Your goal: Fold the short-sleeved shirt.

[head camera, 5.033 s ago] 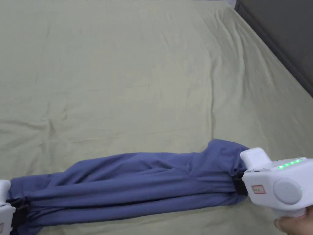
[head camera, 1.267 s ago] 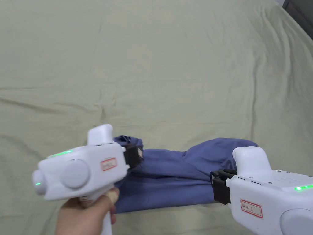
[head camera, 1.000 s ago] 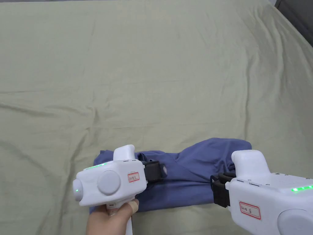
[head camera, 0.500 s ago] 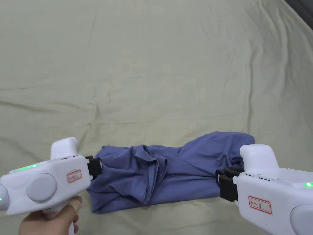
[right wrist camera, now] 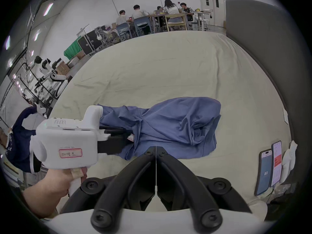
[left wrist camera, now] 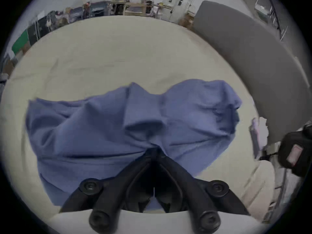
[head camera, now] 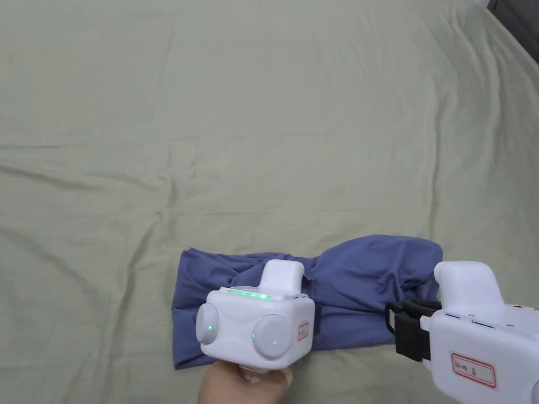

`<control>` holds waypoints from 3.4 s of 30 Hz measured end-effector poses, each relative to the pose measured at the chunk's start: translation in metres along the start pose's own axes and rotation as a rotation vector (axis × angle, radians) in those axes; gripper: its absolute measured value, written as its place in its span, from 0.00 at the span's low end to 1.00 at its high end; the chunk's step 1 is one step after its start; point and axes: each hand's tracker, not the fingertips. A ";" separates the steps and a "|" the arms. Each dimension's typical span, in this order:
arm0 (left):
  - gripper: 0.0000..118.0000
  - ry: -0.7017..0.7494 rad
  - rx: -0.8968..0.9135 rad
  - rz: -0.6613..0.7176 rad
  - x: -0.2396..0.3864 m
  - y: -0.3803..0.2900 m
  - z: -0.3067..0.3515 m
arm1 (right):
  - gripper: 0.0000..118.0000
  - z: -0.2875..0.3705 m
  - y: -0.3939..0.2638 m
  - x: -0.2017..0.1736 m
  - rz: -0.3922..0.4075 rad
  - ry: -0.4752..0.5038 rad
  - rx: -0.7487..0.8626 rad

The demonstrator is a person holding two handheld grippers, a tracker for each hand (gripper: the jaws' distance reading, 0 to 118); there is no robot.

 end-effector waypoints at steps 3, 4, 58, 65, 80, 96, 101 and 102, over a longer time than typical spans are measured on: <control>0.00 -0.060 -0.008 0.043 -0.008 -0.003 0.012 | 0.03 -0.001 0.001 0.000 -0.001 -0.002 0.004; 0.00 -0.102 0.006 0.086 -0.016 -0.003 0.026 | 0.03 0.000 0.001 -0.001 -0.003 0.000 0.006; 0.05 0.387 0.193 0.443 -0.237 -0.026 0.206 | 0.03 -0.011 0.006 -0.031 0.043 0.051 -0.022; 0.05 0.237 0.258 0.396 -0.157 0.003 0.200 | 0.03 -0.016 0.005 -0.032 0.043 0.056 -0.038; 0.06 0.190 -0.032 0.013 -0.004 0.028 -0.008 | 0.03 -0.008 -0.002 0.002 -0.016 0.014 -0.038; 0.04 0.221 0.163 0.086 -0.042 0.024 0.075 | 0.03 -0.009 -0.003 0.023 -0.076 0.013 -0.018; 0.04 0.123 0.013 -0.012 -0.016 0.023 0.009 | 0.03 -0.003 -0.005 0.028 -0.090 -0.007 -0.015; 0.04 0.095 -0.018 -0.042 -0.003 0.020 -0.006 | 0.03 -0.002 -0.006 0.029 -0.091 -0.012 -0.017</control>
